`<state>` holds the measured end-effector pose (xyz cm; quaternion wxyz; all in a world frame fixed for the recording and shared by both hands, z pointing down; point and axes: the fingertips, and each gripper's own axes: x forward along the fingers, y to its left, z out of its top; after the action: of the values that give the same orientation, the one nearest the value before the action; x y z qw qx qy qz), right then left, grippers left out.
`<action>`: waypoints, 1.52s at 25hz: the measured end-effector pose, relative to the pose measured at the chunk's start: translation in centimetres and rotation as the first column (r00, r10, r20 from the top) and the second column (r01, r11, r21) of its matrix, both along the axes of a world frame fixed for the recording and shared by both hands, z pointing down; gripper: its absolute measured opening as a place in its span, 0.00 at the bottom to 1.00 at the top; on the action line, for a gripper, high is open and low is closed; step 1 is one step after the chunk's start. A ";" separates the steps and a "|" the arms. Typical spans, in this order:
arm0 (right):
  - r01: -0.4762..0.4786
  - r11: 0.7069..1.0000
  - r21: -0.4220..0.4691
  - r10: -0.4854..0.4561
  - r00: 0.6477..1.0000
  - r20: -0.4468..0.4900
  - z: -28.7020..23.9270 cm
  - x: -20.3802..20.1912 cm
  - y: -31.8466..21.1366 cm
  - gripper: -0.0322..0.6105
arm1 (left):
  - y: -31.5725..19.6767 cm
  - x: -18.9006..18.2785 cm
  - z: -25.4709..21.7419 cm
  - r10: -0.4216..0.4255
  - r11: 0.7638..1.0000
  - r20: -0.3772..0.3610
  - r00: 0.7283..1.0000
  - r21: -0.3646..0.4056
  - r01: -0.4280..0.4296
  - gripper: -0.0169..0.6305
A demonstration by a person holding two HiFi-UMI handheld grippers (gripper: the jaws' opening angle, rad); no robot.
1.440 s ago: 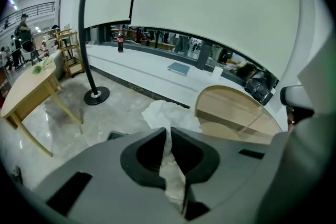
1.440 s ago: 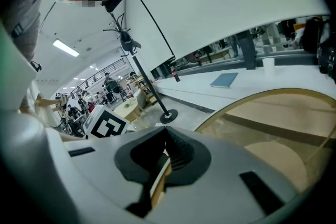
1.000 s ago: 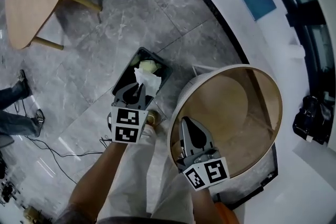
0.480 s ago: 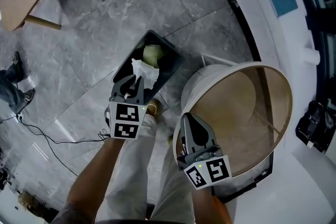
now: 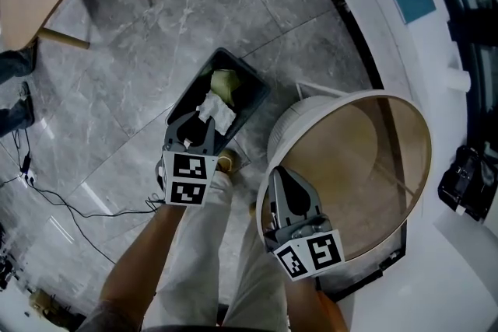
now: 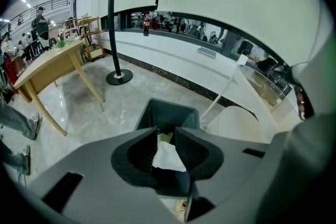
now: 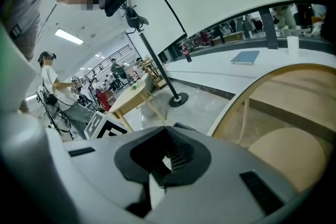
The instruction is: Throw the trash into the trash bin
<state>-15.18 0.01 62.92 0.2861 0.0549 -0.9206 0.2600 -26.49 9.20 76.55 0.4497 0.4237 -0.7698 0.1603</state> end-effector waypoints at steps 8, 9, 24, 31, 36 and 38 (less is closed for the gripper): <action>-0.023 1.000 0.010 0.023 1.000 -0.001 -0.4 0.7 0.1 0.08 | -0.2 0.3 -1.4 0.003 1.000 -0.002 1.000 0.022 -0.003 0.17; -0.028 1.000 0.013 0.028 1.000 0.000 -0.6 0.8 0.0 0.08 | -0.3 0.4 -1.8 0.006 1.000 -0.009 1.000 0.026 -0.005 0.13; -0.031 0.999 0.015 0.030 0.999 0.029 -6.1 2.0 1.1 0.08 | -0.7 2.8 -10.3 0.029 0.997 -0.052 0.998 0.073 -0.025 0.06; -0.040 0.999 0.023 0.039 0.998 0.040 -13.9 3.5 0.8 0.08 | -1.7 4.8 -21.3 0.088 0.984 -0.043 0.995 0.158 -0.081 0.06; -0.078 0.996 0.050 0.074 0.994 0.084 -22.1 5.2 -0.7 0.08 | -2.9 7.0 -32.3 0.187 0.951 0.018 0.982 0.248 -0.186 0.06; -0.093 0.993 0.070 0.084 0.989 0.121 -25.8 5.9 -1.0 0.08 | -3.4 8.1 -36.8 0.227 0.929 0.058 0.972 0.288 -0.234 0.06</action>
<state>-9.32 -0.96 37.11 0.2174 0.0909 -0.9417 0.2400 -18.35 5.84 39.73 0.3509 0.5708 -0.7354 0.1014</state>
